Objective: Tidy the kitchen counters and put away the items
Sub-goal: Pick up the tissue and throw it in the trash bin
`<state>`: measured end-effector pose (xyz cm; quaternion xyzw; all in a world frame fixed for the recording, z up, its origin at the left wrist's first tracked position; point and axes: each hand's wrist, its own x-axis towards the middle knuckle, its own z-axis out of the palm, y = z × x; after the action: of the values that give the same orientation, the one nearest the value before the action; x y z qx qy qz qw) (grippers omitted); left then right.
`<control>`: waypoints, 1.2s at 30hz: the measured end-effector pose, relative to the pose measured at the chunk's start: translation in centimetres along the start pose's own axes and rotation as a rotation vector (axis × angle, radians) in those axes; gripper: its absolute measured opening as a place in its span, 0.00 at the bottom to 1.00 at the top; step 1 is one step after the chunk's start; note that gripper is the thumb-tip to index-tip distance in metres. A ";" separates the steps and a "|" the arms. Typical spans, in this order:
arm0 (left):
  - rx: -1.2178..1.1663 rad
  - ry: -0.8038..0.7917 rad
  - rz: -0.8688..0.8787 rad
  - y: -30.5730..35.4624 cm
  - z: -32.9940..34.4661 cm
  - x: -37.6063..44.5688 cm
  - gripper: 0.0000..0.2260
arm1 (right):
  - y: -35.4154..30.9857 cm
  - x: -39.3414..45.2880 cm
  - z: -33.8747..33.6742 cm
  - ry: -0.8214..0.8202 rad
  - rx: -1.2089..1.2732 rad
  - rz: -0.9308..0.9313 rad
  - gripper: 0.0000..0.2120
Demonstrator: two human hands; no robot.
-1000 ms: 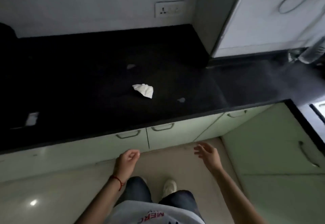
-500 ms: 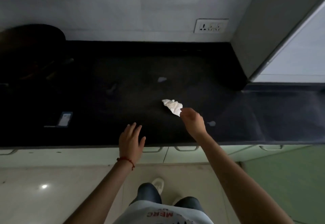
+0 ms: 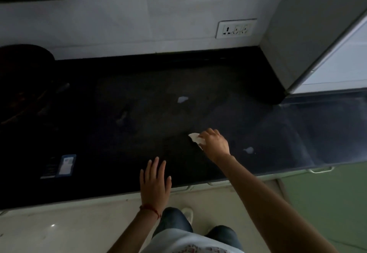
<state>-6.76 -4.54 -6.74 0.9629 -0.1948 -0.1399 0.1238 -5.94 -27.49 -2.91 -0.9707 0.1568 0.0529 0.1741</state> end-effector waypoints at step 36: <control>0.207 -1.152 0.922 38.4 21.7 -32.1 0.10 | 7.3 -72.0 15.4 1.122 1.021 2.136 0.16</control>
<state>-55.09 -29.68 -8.60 0.5645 -0.6253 -0.5371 -0.0431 -77.09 -7.95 -8.32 -0.0834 0.8970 -0.3099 0.3039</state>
